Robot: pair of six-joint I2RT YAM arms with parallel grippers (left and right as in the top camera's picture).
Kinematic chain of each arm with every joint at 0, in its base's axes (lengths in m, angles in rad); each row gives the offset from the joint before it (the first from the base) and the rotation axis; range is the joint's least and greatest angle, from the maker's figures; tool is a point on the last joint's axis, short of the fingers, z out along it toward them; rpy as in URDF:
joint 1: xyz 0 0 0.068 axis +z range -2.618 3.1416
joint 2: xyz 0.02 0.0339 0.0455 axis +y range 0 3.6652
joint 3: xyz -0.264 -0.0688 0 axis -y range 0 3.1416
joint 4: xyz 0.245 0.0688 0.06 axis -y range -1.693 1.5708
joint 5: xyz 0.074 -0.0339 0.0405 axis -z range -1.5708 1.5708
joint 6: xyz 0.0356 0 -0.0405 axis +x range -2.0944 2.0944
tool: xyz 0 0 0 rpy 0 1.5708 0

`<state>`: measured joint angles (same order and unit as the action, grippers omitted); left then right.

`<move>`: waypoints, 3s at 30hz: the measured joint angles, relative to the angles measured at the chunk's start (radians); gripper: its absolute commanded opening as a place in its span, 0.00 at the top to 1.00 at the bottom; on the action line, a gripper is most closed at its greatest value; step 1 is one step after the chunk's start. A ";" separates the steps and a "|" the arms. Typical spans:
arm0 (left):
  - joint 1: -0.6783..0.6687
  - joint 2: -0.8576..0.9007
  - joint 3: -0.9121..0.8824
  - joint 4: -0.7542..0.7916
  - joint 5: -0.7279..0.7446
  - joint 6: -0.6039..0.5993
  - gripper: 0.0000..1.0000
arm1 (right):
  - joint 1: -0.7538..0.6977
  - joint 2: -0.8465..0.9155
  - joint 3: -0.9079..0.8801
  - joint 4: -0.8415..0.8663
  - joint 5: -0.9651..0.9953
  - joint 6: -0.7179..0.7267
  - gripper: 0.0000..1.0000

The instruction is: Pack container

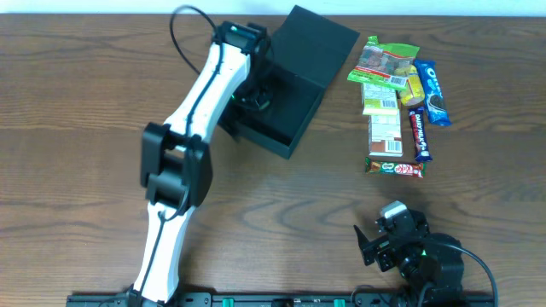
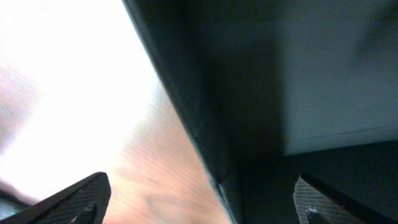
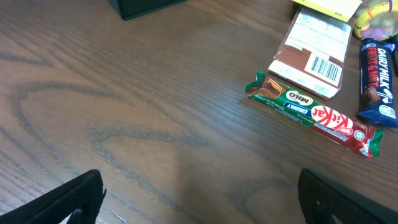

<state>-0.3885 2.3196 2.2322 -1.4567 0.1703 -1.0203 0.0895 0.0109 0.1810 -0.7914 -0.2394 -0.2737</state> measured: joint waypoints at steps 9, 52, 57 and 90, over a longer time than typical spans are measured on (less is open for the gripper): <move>-0.011 -0.244 0.022 0.331 -0.393 0.605 0.05 | 0.000 0.000 0.000 0.000 0.000 0.000 0.01; 0.126 0.110 0.008 -0.022 -0.085 0.826 0.94 | 0.000 0.000 0.000 0.000 0.000 0.000 0.01; 0.119 0.110 0.008 -0.027 -0.064 0.781 0.94 | 0.000 0.000 0.000 0.000 0.000 0.000 0.01; 0.192 -0.186 0.016 0.600 -0.101 0.841 0.05 | 0.000 0.000 0.000 0.000 0.000 0.000 0.01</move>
<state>-0.1967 2.1334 2.2482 -0.8562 0.0689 -0.1791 0.0895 0.0109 0.1810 -0.7914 -0.2390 -0.2737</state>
